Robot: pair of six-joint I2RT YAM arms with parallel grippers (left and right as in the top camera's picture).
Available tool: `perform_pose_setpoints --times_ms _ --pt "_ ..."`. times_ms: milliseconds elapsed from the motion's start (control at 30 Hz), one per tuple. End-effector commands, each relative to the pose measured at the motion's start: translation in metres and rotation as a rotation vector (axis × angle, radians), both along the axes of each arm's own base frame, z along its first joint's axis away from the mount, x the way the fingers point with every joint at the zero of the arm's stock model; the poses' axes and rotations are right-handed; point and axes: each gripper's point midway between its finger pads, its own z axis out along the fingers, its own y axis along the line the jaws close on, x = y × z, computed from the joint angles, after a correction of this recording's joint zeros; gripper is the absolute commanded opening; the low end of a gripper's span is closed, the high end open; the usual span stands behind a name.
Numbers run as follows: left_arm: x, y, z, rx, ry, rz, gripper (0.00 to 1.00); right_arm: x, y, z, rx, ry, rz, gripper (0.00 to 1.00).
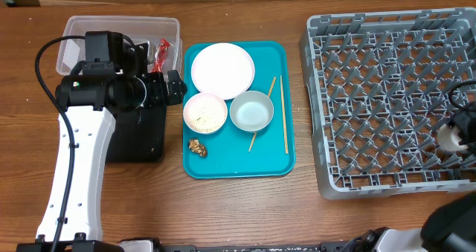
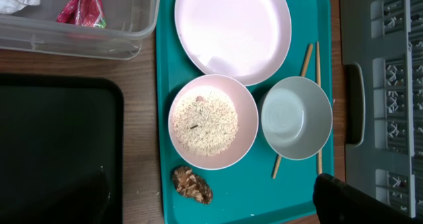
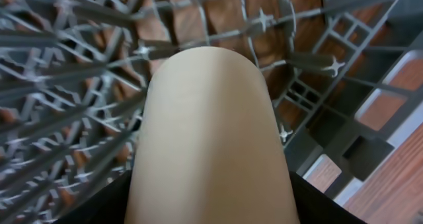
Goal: Sort waste into correct bins and load items into the dishwasher
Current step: 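Carry the cup right with right gripper and place it in the rack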
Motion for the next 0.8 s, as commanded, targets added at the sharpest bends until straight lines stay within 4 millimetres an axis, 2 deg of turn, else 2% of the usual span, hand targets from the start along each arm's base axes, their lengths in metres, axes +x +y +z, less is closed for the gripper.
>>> perform_pose_setpoints --times_ms 0,100,133,167,200,267,300,500,633,700,767 --pt "0.002 0.001 0.003 0.020 -0.019 -0.020 1.00 0.001 -0.010 -0.006 -0.019 0.030 -0.015 0.11" --pt "0.002 0.000 0.004 0.017 -0.020 -0.021 1.00 0.003 -0.012 -0.012 -0.012 0.038 -0.015 0.13" --pt "0.002 0.000 0.004 0.017 -0.020 -0.022 1.00 0.003 -0.012 -0.013 -0.009 0.040 -0.015 0.24" --pt "0.002 0.000 0.004 0.017 -0.020 -0.022 1.00 0.004 -0.011 -0.014 -0.003 0.040 -0.014 0.44" --pt "0.002 0.000 0.004 0.017 -0.020 -0.022 1.00 0.005 -0.010 -0.015 0.006 0.034 -0.012 0.70" --pt "0.002 0.000 0.004 0.018 -0.020 -0.021 1.00 0.010 -0.004 -0.015 0.038 0.007 -0.005 0.95" --pt "0.002 0.000 0.004 0.017 -0.020 -0.022 1.00 0.013 -0.001 -0.015 0.057 -0.009 -0.001 1.00" --pt "0.002 0.000 0.004 0.017 -0.019 -0.022 1.00 0.023 0.013 -0.013 0.135 -0.069 0.015 1.00" --pt "0.001 0.000 0.003 0.017 -0.016 -0.021 1.00 0.022 0.017 -0.012 0.149 -0.067 0.020 1.00" --pt "0.000 0.000 0.003 0.017 -0.012 -0.021 1.00 0.025 0.020 -0.006 0.155 -0.093 0.028 1.00" --pt "-0.001 0.000 0.002 0.018 -0.008 -0.021 1.00 0.032 0.024 0.008 0.151 -0.140 0.047 1.00"
